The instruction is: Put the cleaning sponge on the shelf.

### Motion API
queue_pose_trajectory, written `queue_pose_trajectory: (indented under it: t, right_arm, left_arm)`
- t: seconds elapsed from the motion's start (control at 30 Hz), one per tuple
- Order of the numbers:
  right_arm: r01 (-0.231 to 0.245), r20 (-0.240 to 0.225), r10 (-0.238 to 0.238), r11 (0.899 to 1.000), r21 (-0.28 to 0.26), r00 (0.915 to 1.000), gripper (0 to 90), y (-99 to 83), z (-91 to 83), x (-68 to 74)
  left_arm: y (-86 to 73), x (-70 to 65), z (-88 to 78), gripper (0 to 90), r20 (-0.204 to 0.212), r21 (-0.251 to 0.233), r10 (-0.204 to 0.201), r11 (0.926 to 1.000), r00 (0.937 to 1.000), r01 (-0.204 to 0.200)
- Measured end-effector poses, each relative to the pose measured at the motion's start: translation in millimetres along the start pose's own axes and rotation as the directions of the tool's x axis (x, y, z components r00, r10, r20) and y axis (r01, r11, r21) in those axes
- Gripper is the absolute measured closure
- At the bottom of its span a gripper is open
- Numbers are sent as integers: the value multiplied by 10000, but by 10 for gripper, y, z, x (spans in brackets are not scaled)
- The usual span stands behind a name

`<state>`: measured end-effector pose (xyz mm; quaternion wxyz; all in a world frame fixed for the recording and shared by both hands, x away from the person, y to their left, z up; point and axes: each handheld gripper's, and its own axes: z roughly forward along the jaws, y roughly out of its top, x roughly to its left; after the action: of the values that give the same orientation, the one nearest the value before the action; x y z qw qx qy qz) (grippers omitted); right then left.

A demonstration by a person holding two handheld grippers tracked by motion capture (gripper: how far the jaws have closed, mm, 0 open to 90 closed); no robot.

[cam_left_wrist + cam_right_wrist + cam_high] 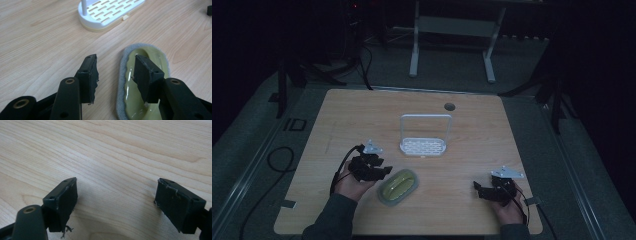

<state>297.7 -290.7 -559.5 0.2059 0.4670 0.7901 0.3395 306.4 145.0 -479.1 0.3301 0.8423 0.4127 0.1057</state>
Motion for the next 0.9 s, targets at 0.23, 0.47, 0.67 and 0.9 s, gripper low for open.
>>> queue_pose_trajectory:
  t: [0.23,0.47,0.67,0.9]
  right_arm:
    - [-8,0,8,10000,-3,10000,177,0,0,1]
    - [-5,-2,5,10000,1,10000,177,0,0,0]
    - [-11,0,11,10000,-4,10000,177,0,0,1]
    - [-26,2,26,10000,-8,10000,177,1,1,2]
  left_arm:
    - [82,-64,18,567,133,518,453,9976,9989,-460]
    - [134,-107,30,583,270,878,730,9933,9970,-751]
    - [181,-150,32,591,388,1172,975,9879,9945,-1014]
    - [248,-186,29,596,581,1575,1268,9783,9902,-1345]
